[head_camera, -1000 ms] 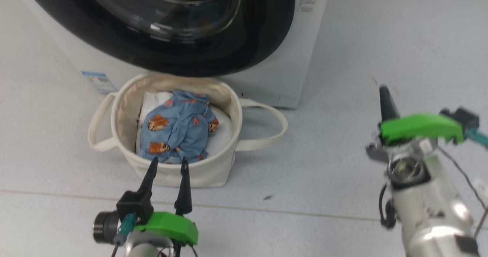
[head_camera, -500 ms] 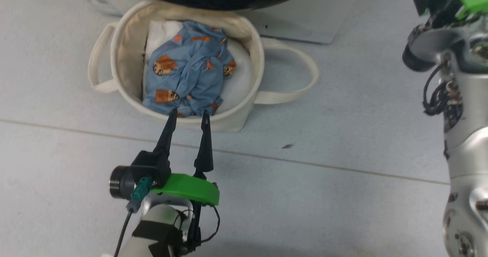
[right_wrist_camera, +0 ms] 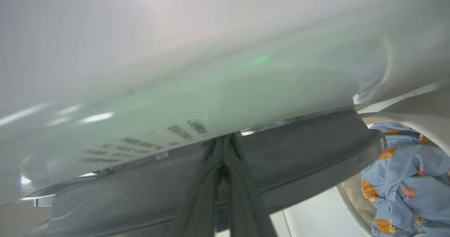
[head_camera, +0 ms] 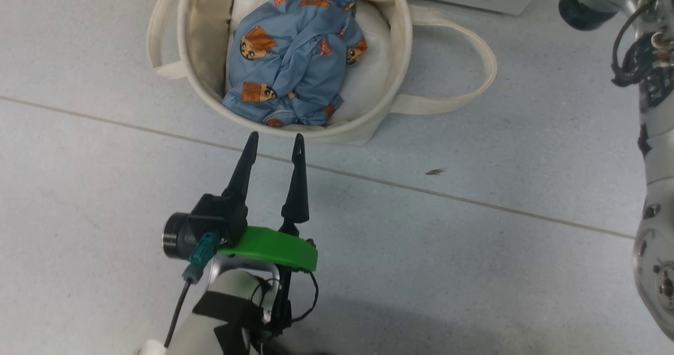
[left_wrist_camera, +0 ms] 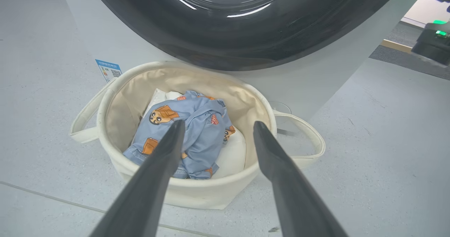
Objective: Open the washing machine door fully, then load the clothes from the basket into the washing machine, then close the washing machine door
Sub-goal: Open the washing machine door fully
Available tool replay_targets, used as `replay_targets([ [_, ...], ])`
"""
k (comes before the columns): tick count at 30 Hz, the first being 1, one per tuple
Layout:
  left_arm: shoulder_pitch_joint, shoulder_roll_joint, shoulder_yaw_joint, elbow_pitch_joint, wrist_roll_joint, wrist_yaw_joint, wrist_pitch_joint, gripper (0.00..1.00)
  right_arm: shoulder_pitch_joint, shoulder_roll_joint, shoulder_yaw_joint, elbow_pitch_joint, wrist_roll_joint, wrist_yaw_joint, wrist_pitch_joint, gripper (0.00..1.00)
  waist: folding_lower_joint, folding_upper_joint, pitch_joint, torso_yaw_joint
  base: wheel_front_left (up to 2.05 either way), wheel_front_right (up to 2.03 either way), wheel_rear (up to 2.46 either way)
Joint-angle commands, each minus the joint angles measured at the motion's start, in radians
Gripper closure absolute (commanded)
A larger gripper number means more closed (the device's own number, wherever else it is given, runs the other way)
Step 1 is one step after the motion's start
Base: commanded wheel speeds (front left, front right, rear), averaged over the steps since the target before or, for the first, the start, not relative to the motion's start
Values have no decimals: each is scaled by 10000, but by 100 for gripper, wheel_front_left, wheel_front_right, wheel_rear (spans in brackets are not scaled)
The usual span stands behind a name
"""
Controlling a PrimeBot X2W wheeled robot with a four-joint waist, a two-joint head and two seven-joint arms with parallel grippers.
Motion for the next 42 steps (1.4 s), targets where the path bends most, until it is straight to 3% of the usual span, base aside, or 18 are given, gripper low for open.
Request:
replay_targets([
  [1,-3,162,192,-328,-57,86,-120,0,-438,219,68,-260,90,2,109,100,-1,0,99,85,0,0,0],
  [12,-35,162,80,-382,-228,214,-120,0,-853,429,276,798,650,2,1327,100,-1,0,18,228,0,0,0],
  [29,776,162,615,17,-123,-135,-120,0,2239,1065,1052,600,1332,2,1902,100,-1,0,-2043,115,0,0,0],
  [34,1126,162,828,160,-103,-275,-120,0,3383,1085,2668,291,2633,2,1807,100,-1,0,-2596,242,0,0,0],
  [42,1468,162,1158,247,35,-431,-120,0,4544,1088,5588,-791,4320,2,296,100,-1,0,-3171,374,0,0,0],
])
